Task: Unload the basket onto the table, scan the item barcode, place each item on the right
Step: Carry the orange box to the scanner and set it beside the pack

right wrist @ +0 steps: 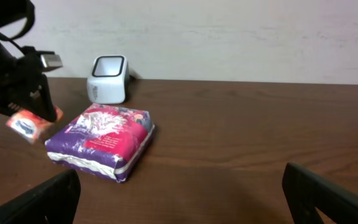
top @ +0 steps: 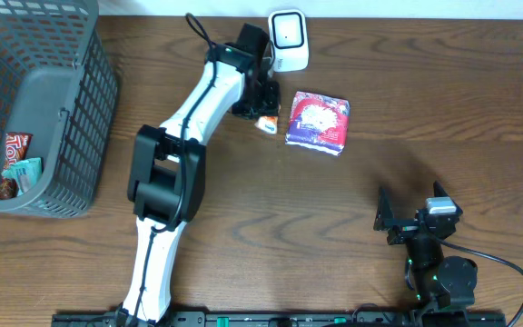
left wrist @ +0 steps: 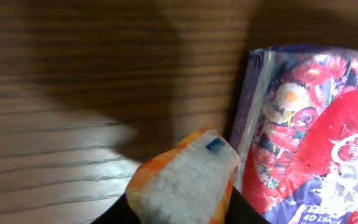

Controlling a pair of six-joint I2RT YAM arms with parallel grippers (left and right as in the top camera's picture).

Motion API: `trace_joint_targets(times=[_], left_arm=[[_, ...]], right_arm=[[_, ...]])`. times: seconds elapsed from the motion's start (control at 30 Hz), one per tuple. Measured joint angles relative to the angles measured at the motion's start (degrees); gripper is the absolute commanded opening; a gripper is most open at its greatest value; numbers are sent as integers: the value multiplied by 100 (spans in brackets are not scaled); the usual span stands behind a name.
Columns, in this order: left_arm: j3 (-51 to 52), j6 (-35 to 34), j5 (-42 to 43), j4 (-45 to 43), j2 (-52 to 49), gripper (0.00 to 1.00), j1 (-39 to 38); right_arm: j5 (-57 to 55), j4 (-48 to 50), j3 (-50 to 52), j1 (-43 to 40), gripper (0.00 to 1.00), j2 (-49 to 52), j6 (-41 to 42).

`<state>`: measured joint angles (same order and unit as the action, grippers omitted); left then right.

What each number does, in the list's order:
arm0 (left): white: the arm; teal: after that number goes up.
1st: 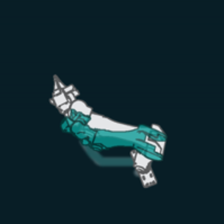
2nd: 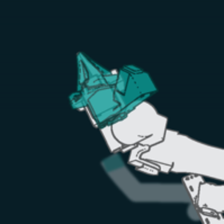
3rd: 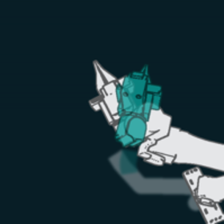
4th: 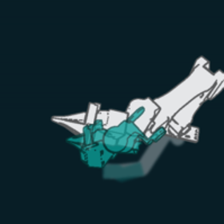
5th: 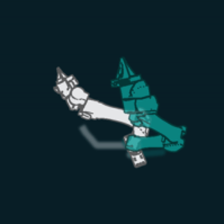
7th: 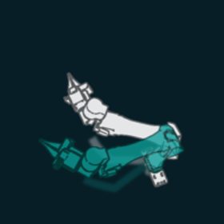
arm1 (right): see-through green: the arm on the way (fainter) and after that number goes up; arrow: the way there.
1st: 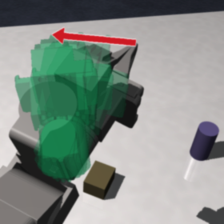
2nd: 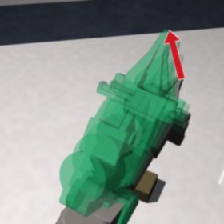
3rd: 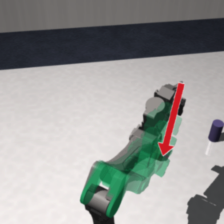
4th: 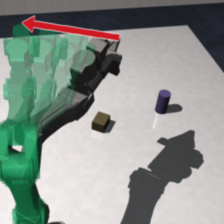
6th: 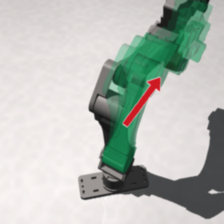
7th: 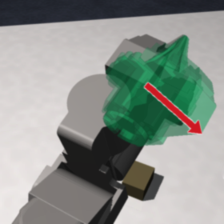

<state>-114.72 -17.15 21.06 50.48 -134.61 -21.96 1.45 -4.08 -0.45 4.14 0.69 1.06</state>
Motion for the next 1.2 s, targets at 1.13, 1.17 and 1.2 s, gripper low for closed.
trace_joint_targets(times=[1.13,1.17,1.2], left_arm=[[61,-109,-2,-149,444,75,-245],[61,-109,-2,-157,623,76,-175],[61,-105,-2,-175,844,76,-101]], right_arm=[[-2,0,0,0,99,0,0],[0,0,0,0,99,0,0],[0,0,0,0,99,0,0]])
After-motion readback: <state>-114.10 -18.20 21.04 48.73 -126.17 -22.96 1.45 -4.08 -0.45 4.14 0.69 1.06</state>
